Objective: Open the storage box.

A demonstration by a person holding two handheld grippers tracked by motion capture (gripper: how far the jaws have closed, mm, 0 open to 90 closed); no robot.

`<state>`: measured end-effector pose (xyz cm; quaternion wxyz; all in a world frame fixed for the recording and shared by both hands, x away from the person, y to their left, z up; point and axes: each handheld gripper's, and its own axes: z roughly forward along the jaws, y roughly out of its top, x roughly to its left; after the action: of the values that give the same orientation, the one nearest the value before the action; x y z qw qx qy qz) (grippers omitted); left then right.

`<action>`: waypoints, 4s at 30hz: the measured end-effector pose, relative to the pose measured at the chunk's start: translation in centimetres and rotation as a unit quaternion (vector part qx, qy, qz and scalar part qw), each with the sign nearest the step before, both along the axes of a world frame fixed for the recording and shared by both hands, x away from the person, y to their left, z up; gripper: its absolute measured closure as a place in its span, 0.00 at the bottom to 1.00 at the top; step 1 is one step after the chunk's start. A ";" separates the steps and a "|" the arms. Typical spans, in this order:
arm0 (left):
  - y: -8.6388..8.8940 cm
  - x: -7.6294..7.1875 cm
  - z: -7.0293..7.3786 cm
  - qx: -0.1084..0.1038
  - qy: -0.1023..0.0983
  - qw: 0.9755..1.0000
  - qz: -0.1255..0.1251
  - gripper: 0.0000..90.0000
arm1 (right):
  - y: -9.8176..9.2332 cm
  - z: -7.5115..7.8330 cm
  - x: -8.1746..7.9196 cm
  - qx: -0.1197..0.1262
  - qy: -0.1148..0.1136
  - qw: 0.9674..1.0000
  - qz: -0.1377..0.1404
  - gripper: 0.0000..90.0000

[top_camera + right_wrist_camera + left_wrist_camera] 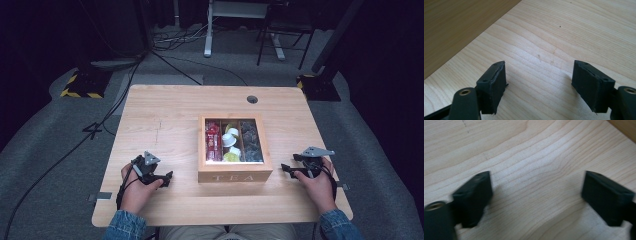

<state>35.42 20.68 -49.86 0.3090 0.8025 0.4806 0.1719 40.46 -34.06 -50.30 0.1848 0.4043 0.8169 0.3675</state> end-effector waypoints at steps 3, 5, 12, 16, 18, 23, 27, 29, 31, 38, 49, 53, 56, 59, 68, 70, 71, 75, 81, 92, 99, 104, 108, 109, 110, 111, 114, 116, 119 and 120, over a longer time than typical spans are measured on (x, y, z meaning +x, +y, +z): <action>-0.1 -0.1 0.5 -0.006 0.006 1.000 -0.001 0.26 | 0.0 0.0 0.0 0.000 0.000 1.000 0.000 0.31; -0.3 -0.2 1.0 -0.016 0.008 1.000 -0.003 0.29 | 0.0 0.0 0.0 0.000 0.000 1.000 0.000 0.31; -0.7 -0.8 3.3 -0.025 0.002 0.999 -0.021 0.31 | 0.0 0.0 0.0 0.001 0.001 1.000 0.001 0.31; -0.9 -1.0 4.4 -0.022 -0.011 0.999 -0.028 0.31 | 0.0 0.0 0.0 0.001 0.001 1.000 0.002 0.31; -1.0 -1.2 5.1 -0.019 -0.015 0.999 -0.034 0.31 | 0.0 0.0 0.0 0.001 0.001 1.000 0.001 0.31; -1.7 -2.0 6.6 -0.029 -0.033 0.998 -0.054 0.32 | 0.0 0.0 0.0 0.001 0.001 1.000 0.002 0.31; -2.4 -2.6 7.7 -0.035 -0.048 0.996 -0.064 0.32 | 0.0 0.0 0.0 0.001 0.001 1.000 0.002 0.31; -2.7 -2.8 8.0 -0.035 -0.057 0.995 -0.069 0.33 | 0.0 0.0 0.0 0.001 0.001 1.000 0.002 0.31; -3.0 -3.0 8.3 -0.038 -0.062 0.995 -0.073 0.33 | 0.0 0.0 0.0 0.001 0.001 1.000 0.003 0.31; -4.5 -3.3 8.2 -0.086 -0.062 0.988 -0.108 0.33 | 0.0 0.0 0.0 0.001 0.001 1.000 0.003 0.31; -7.4 -3.4 6.2 -0.107 -0.083 0.983 -0.125 0.34 | 0.0 0.0 0.0 0.001 0.001 1.000 0.003 0.31; -8.2 -3.5 5.4 -0.106 -0.082 0.982 -0.133 0.34 | 0.0 0.0 0.0 0.001 0.001 1.000 0.004 0.31; -8.5 -3.6 4.9 -0.112 -0.084 0.981 -0.131 0.35 | 0.0 0.0 0.0 0.001 0.001 1.000 0.005 0.31; -8.9 -3.7 4.4 -0.100 -0.089 0.981 -0.143 0.36 | 0.0 0.0 0.0 0.001 0.001 1.000 0.004 0.31; -9.4 -3.6 3.5 -0.082 -0.086 0.983 -0.139 0.49 | 0.0 0.0 0.0 0.001 0.001 1.000 0.006 0.31; -9.2 -3.6 3.5 -0.082 -0.088 0.983 -0.137 0.57 | 0.0 0.0 0.0 0.002 0.001 1.000 0.006 0.31; -9.2 -3.6 3.5 -0.082 -0.088 0.983 -0.137 0.60 | 0.0 0.0 0.0 0.002 0.001 1.000 0.006 0.31; -8.9 -3.7 3.8 -0.095 -0.078 0.983 -0.136 0.67 | 0.0 0.0 0.0 0.002 0.001 1.000 0.007 0.31; -8.8 -3.9 4.1 -0.070 -0.078 0.984 -0.142 0.76 | 0.0 0.0 0.0 0.002 0.001 1.000 0.007 0.31; -8.7 -4.0 4.6 -0.066 -0.083 0.983 -0.148 0.85 | 0.0 0.0 -0.2 0.001 0.002 1.000 0.010 0.29; -8.6 -4.0 4.8 -0.076 -0.086 0.982 -0.149 0.85 | 0.7 2.5 -1.6 0.001 0.002 0.999 0.052 0.23; -8.5 -4.0 4.9 -0.078 -0.088 0.982 -0.148 0.84 | 1.3 4.1 -2.5 0.029 -0.008 0.997 0.073 0.24; -8.5 -4.0 4.9 -0.075 -0.088 0.982 -0.149 0.84 | 3.1 5.4 -3.6 0.021 -0.024 0.992 0.124 0.24; -8.5 -4.0 5.0 -0.074 -0.088 0.982 -0.150 0.84 | 4.5 5.8 -4.2 0.013 -0.039 0.988 0.151 0.26; -8.5 -4.0 5.0 -0.074 -0.088 0.982 -0.150 0.84 | 4.5 5.8 -4.2 0.013 -0.039 0.988 0.151 0.26; -8.5 -4.0 5.0 -0.075 -0.088 0.982 -0.150 0.84 | 4.9 5.9 -4.3 0.009 -0.044 0.987 0.156 0.27; -8.5 -4.0 5.0 -0.075 -0.090 0.982 -0.149 0.84 | 6.3 5.9 -4.4 0.000 -0.066 0.985 0.159 0.30; -8.5 -4.0 5.0 -0.074 -0.091 0.982 -0.149 0.84 | 6.5 5.9 -4.4 0.001 -0.068 0.985 0.157 0.30; -8.6 -4.0 5.1 -0.076 -0.090 0.982 -0.148 0.84 | 6.8 5.7 -4.2 -0.001 -0.073 0.986 0.150 0.30; -8.6 -4.0 5.1 -0.074 -0.090 0.982 -0.149 0.84 | 6.8 5.7 -4.2 -0.001 -0.074 0.986 0.150 0.30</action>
<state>31.45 12.13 -44.81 0.4315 0.8212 0.3377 0.1593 36.29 -27.27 -44.57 0.1883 0.2487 0.8525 0.4194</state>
